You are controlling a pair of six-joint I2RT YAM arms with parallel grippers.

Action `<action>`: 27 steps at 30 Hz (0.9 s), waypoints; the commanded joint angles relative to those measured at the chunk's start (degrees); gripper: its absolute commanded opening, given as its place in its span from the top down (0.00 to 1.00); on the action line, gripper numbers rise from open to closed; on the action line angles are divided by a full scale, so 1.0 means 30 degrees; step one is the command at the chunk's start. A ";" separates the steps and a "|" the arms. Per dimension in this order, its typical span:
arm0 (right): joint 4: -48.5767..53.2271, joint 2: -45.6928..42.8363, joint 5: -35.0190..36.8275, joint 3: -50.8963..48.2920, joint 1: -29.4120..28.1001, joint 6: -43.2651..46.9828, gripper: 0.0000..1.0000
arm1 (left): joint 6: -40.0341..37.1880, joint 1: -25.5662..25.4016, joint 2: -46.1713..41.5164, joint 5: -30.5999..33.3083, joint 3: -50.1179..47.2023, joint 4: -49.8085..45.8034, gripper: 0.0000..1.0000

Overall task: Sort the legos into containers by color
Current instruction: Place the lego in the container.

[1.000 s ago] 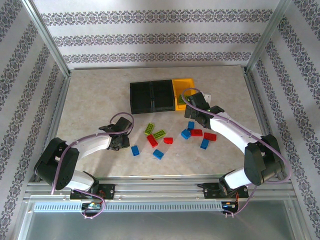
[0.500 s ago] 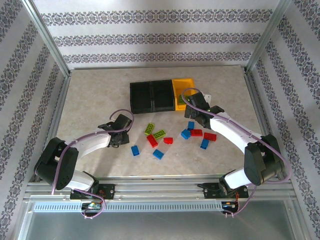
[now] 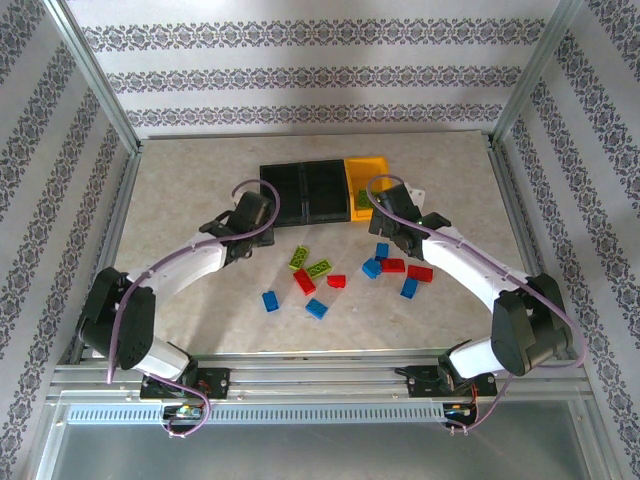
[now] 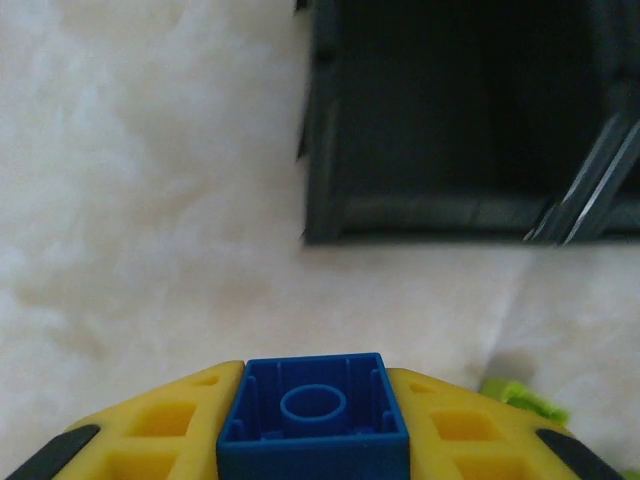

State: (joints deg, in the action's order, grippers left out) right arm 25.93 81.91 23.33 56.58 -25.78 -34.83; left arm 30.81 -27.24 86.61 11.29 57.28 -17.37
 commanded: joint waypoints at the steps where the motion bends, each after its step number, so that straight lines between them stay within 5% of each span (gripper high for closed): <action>1: 0.0335 -0.0542 0.0469 -0.0460 -0.0191 -0.0548 0.02 | -0.1646 0.0175 0.1319 0.0587 0.2014 0.0620 0.66; 13: 0.0785 -0.1233 0.0685 -0.0621 -0.0166 -0.0475 0.02 | -0.3991 0.0200 0.7481 0.0811 0.9440 -0.2040 0.66; 27: 0.0848 -0.1950 0.0802 -0.1436 -0.0064 -0.0636 0.02 | -0.3946 0.0351 1.0066 0.1326 1.2232 -0.3674 0.63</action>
State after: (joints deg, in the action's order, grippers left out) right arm 27.59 77.82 23.81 53.08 -25.76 -35.90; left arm 19.59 -27.18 115.94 13.63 92.36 -25.52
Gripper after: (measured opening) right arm 0.983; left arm 0.365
